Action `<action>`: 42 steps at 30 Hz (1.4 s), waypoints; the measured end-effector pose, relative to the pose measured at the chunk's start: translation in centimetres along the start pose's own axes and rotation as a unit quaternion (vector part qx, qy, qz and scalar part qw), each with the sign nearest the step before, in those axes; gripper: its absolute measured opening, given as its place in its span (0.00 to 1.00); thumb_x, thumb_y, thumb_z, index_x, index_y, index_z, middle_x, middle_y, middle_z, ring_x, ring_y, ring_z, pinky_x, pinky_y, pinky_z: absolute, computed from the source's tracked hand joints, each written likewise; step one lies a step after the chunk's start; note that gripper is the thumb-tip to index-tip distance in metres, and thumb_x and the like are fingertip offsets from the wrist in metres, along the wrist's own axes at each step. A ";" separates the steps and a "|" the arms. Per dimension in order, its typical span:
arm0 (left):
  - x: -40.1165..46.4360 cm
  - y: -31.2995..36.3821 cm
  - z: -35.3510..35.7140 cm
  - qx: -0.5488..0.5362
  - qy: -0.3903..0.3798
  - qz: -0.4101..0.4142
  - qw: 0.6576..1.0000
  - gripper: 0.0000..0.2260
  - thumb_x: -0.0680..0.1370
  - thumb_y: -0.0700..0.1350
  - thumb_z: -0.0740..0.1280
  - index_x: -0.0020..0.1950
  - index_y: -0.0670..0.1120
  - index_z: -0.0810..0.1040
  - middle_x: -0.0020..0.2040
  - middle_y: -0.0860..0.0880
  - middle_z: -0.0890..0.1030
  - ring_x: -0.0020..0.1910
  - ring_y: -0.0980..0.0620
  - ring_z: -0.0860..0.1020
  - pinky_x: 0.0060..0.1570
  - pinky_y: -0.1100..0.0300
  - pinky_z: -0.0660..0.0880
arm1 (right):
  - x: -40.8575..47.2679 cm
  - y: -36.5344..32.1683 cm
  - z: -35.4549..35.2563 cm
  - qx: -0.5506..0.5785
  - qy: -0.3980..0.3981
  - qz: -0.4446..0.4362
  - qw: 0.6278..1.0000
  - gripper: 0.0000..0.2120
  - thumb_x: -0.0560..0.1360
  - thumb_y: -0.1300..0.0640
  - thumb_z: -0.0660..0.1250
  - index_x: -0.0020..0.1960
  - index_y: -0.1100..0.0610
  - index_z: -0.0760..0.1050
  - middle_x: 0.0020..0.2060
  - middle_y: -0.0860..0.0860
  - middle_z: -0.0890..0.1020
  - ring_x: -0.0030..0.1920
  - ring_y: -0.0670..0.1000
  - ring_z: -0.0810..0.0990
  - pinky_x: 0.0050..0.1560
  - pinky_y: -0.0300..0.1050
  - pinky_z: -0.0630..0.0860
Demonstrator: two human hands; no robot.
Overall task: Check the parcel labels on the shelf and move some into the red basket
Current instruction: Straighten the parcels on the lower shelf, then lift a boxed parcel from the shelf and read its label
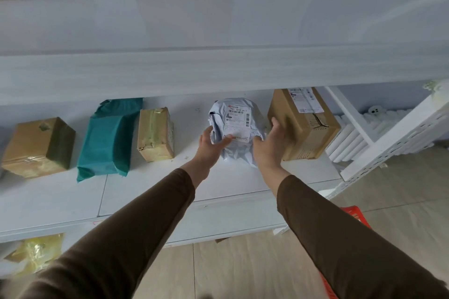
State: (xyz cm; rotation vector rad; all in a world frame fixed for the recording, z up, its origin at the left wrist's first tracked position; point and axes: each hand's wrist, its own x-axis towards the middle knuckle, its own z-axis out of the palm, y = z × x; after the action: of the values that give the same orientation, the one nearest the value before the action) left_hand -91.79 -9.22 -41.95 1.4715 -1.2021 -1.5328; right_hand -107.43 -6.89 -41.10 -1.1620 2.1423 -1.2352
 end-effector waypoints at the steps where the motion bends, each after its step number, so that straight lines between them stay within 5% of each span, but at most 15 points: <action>1: -0.2 0.1 -0.8 0.026 0.015 0.022 0.999 0.37 0.79 0.55 0.73 0.83 0.51 0.57 0.82 0.46 0.61 0.79 0.42 0.65 0.72 0.50 0.64 | -0.6 -0.7 0.2 -0.024 0.033 -0.083 0.996 0.32 0.75 0.67 0.70 0.76 0.58 0.64 0.73 0.57 0.72 0.73 0.59 0.70 0.72 0.58 0.71; 4: -1.2 0.2 -4.2 0.117 0.098 0.116 0.981 0.33 0.81 0.50 0.72 0.82 0.49 0.61 0.82 0.48 0.63 0.80 0.46 0.63 0.78 0.47 0.63 | -3.0 -3.9 2.0 -0.001 0.030 -0.271 0.962 0.25 0.74 0.70 0.66 0.71 0.59 0.71 0.70 0.55 0.74 0.72 0.57 0.69 0.72 0.49 0.70; 7: -1.7 -0.2 -8.8 0.160 0.194 0.182 0.950 0.28 0.81 0.44 0.71 0.80 0.46 0.66 0.78 0.47 0.70 0.77 0.46 0.68 0.76 0.50 0.64 | -5.9 -6.9 5.4 0.033 -0.074 -0.303 0.949 0.23 0.75 0.69 0.64 0.69 0.60 0.73 0.67 0.55 0.77 0.69 0.55 0.72 0.68 0.41 0.68; 12: -1.3 -1.6 -15.6 0.130 0.258 0.080 0.954 0.29 0.81 0.44 0.68 0.81 0.48 0.63 0.75 0.46 0.71 0.73 0.44 0.70 0.74 0.46 0.68 | -8.4 -9.0 11.6 0.048 -0.328 -0.061 0.942 0.26 0.82 0.61 0.62 0.79 0.55 0.65 0.75 0.54 0.71 0.74 0.54 0.70 0.70 0.46 0.69; 15: -1.5 -2.3 -17.2 0.031 0.150 -0.032 0.988 0.28 0.85 0.47 0.64 0.83 0.48 0.57 0.75 0.47 0.71 0.73 0.43 0.70 0.73 0.49 0.67 | -9.1 -9.7 13.3 0.064 -0.396 0.045 0.915 0.27 0.82 0.58 0.62 0.80 0.54 0.62 0.75 0.54 0.71 0.70 0.56 0.73 0.66 0.49 0.73; 17: -1.7 -2.6 -17.4 -0.019 0.103 -0.060 0.993 0.18 0.86 0.47 0.61 0.77 0.48 0.67 0.66 0.49 0.77 0.71 0.44 0.73 0.70 0.53 0.66 | -9.5 -9.9 13.7 0.090 -0.418 0.084 0.900 0.24 0.82 0.59 0.61 0.78 0.54 0.65 0.69 0.53 0.76 0.64 0.54 0.75 0.59 0.45 0.73; 19: -2.3 -2.6 -17.3 -0.036 0.102 -0.050 0.993 0.10 0.87 0.46 0.60 0.67 0.49 0.74 0.57 0.50 0.81 0.67 0.45 0.76 0.63 0.56 0.69 | -10.0 -10.0 13.4 0.119 -0.420 0.106 0.894 0.19 0.83 0.59 0.59 0.74 0.54 0.70 0.62 0.51 0.79 0.59 0.52 0.76 0.55 0.43 0.72; 22: -4.2 -2.6 -16.6 -0.051 0.115 -0.007 0.992 0.12 0.86 0.45 0.63 0.68 0.45 0.76 0.55 0.47 0.82 0.61 0.45 0.78 0.55 0.56 0.74 | -10.6 -9.3 12.3 0.160 -0.380 0.117 0.904 0.15 0.85 0.54 0.60 0.69 0.54 0.75 0.60 0.51 0.81 0.57 0.52 0.80 0.54 0.45 0.76; 24: -5.8 -2.7 -15.7 -0.079 0.113 0.021 0.990 0.12 0.85 0.45 0.63 0.68 0.44 0.76 0.58 0.44 0.83 0.59 0.45 0.79 0.62 0.50 0.75 | -11.3 -8.9 10.5 0.192 -0.339 0.125 0.913 0.15 0.85 0.51 0.61 0.67 0.55 0.75 0.56 0.50 0.80 0.51 0.48 0.79 0.45 0.40 0.73; 27: -9.1 -2.7 -13.8 -0.101 0.097 0.048 0.989 0.13 0.86 0.44 0.63 0.69 0.41 0.74 0.62 0.41 0.81 0.62 0.44 0.78 0.68 0.48 0.73 | -12.5 -7.9 7.4 0.248 -0.284 0.124 0.918 0.13 0.83 0.46 0.64 0.63 0.51 0.73 0.56 0.50 0.80 0.53 0.48 0.78 0.44 0.40 0.72; 35: -19.7 -1.5 -7.8 -0.093 0.040 0.120 0.988 0.12 0.87 0.51 0.60 0.64 0.46 0.76 0.61 0.48 0.80 0.64 0.48 0.77 0.69 0.46 0.71 | -15.9 -6.8 -3.4 0.370 -0.271 0.222 0.860 0.23 0.77 0.38 0.71 0.64 0.50 0.72 0.54 0.53 0.82 0.54 0.52 0.81 0.58 0.59 0.82; 39: -24.5 -1.5 -6.0 -0.022 0.020 0.170 0.985 0.13 0.86 0.47 0.63 0.69 0.48 0.79 0.67 0.44 0.79 0.63 0.52 0.78 0.68 0.52 0.72 | -17.6 -5.4 -7.9 0.409 -0.287 0.276 0.821 0.19 0.77 0.40 0.69 0.59 0.53 0.78 0.53 0.53 0.83 0.61 0.58 0.82 0.56 0.59 0.82; 42: -27.5 -2.6 -5.4 0.073 0.015 0.244 0.967 0.17 0.84 0.48 0.67 0.74 0.52 0.78 0.74 0.54 0.73 0.72 0.52 0.72 0.74 0.51 0.70 | -19.4 -3.3 -10.0 0.474 -0.325 0.260 0.776 0.24 0.78 0.42 0.61 0.63 0.58 0.79 0.61 0.59 0.83 0.66 0.63 0.80 0.52 0.55 0.83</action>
State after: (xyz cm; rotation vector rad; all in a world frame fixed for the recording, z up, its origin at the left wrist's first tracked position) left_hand -82.79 16.34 -34.33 1.1621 -1.5474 -1.1030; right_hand -101.60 13.26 -34.16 -0.3777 0.9467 -1.1488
